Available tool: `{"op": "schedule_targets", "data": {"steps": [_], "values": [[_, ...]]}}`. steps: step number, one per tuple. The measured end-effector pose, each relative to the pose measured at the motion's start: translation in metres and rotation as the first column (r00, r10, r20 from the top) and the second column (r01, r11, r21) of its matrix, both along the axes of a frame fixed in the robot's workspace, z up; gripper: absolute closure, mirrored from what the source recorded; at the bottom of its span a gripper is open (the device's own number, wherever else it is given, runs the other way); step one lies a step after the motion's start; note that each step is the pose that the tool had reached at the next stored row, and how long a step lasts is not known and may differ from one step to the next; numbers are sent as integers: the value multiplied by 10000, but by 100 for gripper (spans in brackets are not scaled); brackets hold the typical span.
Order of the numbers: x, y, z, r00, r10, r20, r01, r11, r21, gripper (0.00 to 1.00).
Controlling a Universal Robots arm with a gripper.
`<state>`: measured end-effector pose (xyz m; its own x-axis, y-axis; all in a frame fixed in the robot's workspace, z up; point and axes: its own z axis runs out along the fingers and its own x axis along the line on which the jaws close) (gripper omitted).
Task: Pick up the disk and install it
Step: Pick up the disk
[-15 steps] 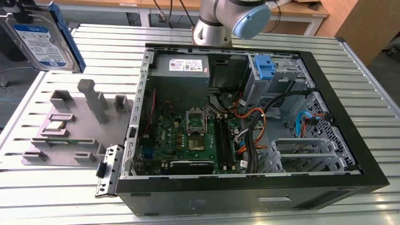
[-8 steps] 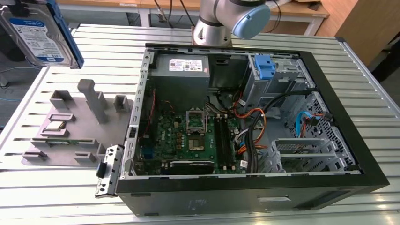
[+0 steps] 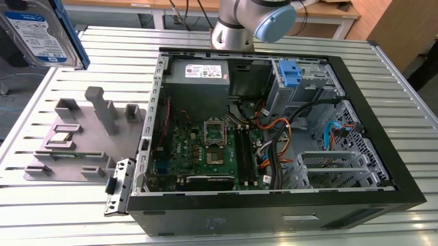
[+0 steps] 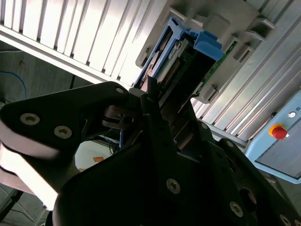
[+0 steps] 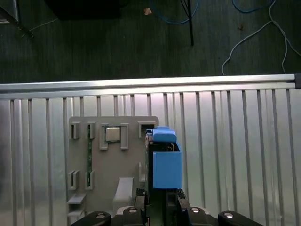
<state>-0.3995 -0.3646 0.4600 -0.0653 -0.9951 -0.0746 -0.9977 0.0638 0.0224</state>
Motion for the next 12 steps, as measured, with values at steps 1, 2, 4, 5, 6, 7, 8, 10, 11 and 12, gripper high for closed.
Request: {"op": "schedule_targets", "data": {"steps": [1, 2, 4, 5, 6, 7, 8, 10, 11, 12], "values": [[0, 0, 14, 10000, 0, -1, 0, 10000, 3, 65], [0, 0, 29, 10000, 0, -1, 0, 10000, 6, 65], [0, 0, 59, 10000, 0, 0, 0, 10000, 13, 65], [0, 0, 73, 10000, 0, 0, 0, 10000, 16, 65], [0, 0, 87, 10000, 0, 0, 0, 10000, 19, 65], [0, 0, 100, 10000, 0, -1, 0, 10000, 20, 65], [0, 0, 113, 10000, 0, 0, 0, 10000, 22, 65], [0, 0, 139, 10000, 0, 0, 0, 10000, 25, 65], [0, 0, 151, 10000, 0, 0, 0, 10000, 26, 65], [0, 0, 162, 10000, 0, -1, 0, 10000, 28, 65]]}}
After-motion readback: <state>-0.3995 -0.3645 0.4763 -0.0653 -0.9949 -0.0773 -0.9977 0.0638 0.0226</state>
